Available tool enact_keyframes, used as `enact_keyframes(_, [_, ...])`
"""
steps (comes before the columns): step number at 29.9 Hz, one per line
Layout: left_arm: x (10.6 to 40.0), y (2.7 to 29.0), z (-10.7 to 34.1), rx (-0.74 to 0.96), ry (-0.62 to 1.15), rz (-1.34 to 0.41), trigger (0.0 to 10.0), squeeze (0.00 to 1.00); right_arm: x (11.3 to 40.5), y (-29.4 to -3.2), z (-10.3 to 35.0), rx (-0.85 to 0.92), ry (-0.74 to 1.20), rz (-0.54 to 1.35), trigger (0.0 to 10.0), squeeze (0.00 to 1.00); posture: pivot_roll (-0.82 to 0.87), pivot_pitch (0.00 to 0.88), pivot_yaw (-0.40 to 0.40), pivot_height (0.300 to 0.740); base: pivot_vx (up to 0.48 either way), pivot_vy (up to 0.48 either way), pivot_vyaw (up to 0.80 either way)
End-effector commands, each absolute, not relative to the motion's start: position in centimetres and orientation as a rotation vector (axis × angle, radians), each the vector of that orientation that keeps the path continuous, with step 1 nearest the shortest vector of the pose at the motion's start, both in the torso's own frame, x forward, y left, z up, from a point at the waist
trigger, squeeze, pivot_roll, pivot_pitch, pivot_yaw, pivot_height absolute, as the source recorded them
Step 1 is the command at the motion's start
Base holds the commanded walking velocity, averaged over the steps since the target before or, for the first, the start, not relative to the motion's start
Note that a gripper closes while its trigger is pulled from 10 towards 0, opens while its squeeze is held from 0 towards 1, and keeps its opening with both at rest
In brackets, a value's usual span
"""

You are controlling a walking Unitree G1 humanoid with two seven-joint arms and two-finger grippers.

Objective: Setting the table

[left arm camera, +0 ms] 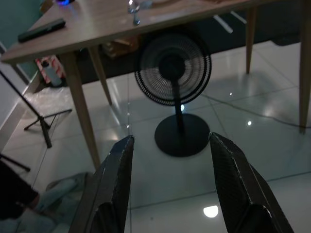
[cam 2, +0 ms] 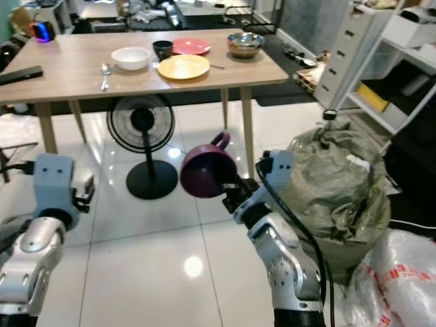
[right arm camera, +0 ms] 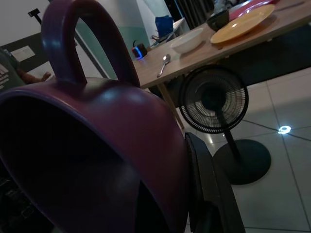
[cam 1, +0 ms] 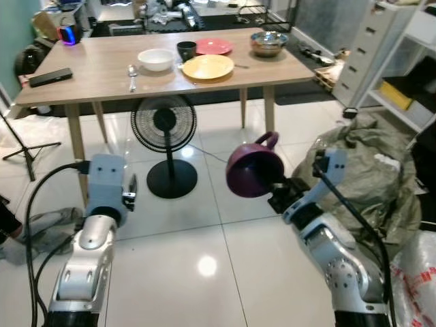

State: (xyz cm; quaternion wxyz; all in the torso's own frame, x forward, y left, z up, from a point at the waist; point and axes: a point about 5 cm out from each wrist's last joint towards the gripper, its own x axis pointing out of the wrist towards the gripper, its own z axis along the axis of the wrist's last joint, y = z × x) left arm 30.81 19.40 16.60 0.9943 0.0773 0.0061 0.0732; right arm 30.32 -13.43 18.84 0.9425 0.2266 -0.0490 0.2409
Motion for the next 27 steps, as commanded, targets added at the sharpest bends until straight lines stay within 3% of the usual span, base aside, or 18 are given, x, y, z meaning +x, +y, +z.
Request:
enact_keyframes(1, [30.84, 19.45, 16.42, 0.167, 0.016, 0.151, 10.0, 0.0, 30.32, -13.66, 18.65, 0.461, -0.099, 0.481, 10.0, 0.0, -0.03, 0.0, 0.07, 0.74, 0.48, 0.0, 0.0])
enact_keyframes(15, [30.91, 19.43, 16.31, 0.171, 0.012, 0.158, 10.0, 0.0, 30.4, -13.47, 18.51, 0.446, -0.098, 0.486, 10.0, 0.0, -0.02, 0.0, 0.068, 0.74, 0.48, 0.0, 0.66])
enact_keyframes(27, [30.99, 19.4, 16.39, 0.171, 0.009, 0.159, 10.0, 0.0, 30.81, -14.25, 18.67, 0.475, -0.115, 0.419, 10.0, 0.0, -0.02, 0.0, 0.069, 0.74, 0.48, 0.0, 0.0])
